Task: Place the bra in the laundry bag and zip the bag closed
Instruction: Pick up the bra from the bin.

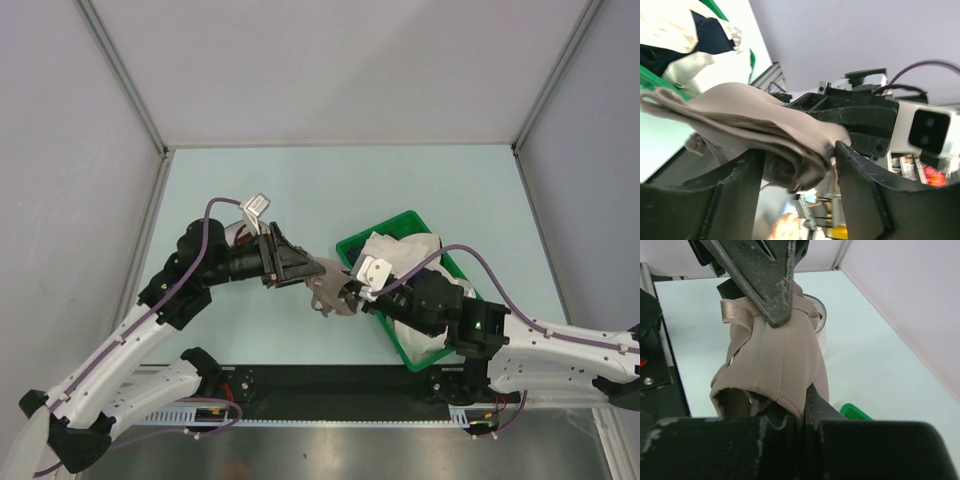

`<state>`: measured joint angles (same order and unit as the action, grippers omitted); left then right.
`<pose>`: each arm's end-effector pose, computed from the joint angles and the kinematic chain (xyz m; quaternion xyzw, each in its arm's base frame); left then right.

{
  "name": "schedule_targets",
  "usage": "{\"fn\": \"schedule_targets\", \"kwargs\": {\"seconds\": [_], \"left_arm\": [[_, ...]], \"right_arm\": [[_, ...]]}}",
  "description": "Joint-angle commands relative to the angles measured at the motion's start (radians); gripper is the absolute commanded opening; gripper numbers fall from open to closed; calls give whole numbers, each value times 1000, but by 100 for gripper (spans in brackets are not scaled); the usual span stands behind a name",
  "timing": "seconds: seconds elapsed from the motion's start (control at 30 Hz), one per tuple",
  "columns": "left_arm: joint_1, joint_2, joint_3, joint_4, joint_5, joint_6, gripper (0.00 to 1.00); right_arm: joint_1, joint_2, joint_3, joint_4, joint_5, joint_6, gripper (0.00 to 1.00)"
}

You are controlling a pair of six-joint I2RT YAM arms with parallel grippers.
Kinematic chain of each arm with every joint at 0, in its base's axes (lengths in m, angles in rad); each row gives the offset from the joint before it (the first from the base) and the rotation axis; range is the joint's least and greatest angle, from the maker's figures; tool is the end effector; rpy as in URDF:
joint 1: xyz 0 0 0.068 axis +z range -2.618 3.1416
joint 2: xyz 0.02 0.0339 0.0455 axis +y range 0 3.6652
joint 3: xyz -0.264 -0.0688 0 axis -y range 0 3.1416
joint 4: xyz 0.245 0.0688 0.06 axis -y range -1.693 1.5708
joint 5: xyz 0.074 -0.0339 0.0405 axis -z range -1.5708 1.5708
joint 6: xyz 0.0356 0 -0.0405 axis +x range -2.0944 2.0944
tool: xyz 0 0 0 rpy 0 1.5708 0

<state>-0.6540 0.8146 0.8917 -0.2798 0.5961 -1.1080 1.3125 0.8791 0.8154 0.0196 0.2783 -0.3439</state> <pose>0.1306 -0.1253 0.3634 0.0141 0.7636 -0.6108 0.2089 0.0626 0.1987 0.3563 -0.4623 0.5545 0.2301 0.6526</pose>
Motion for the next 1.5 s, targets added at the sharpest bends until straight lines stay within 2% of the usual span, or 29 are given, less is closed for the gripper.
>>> {"fn": "schedule_targets", "kwargs": {"seconds": [0.0,0.07,0.2,0.37,0.5,0.6,0.77,0.87,0.97,1.0,1.3,1.47], "left_arm": [[17,-20,82,-90,-35,143,66],[19,-19,102,-122,-30,203,67],[19,0,211,-315,-44,351,77],[19,-6,320,-464,-73,565,91],[19,-46,351,-443,-50,674,100],[19,-87,345,-401,-75,717,100],[13,-135,264,-251,8,708,99],[-13,-120,227,-230,27,702,99],[-93,-71,207,-231,-2,714,99],[-146,-57,205,-233,-21,724,99],[-347,89,188,-206,-18,706,100],[-372,109,159,-197,34,700,97]], "right_arm": [[-33,-55,24,-53,-140,164,0],[-74,-65,22,-84,-192,241,0],[-171,-80,19,-159,-397,370,0],[-303,-72,11,-195,-626,560,0],[-383,-25,-2,-167,-900,705,0],[-417,29,-10,-120,-1068,842,0],[-415,104,-51,28,-1281,1046,0],[-414,126,-67,82,-1353,1125,0],[-407,138,-67,103,-1398,1168,0],[-407,139,-64,99,-1403,1171,0],[-404,149,-45,26,-1406,1143,1],[-406,144,-39,0,-1401,1123,0]]}}
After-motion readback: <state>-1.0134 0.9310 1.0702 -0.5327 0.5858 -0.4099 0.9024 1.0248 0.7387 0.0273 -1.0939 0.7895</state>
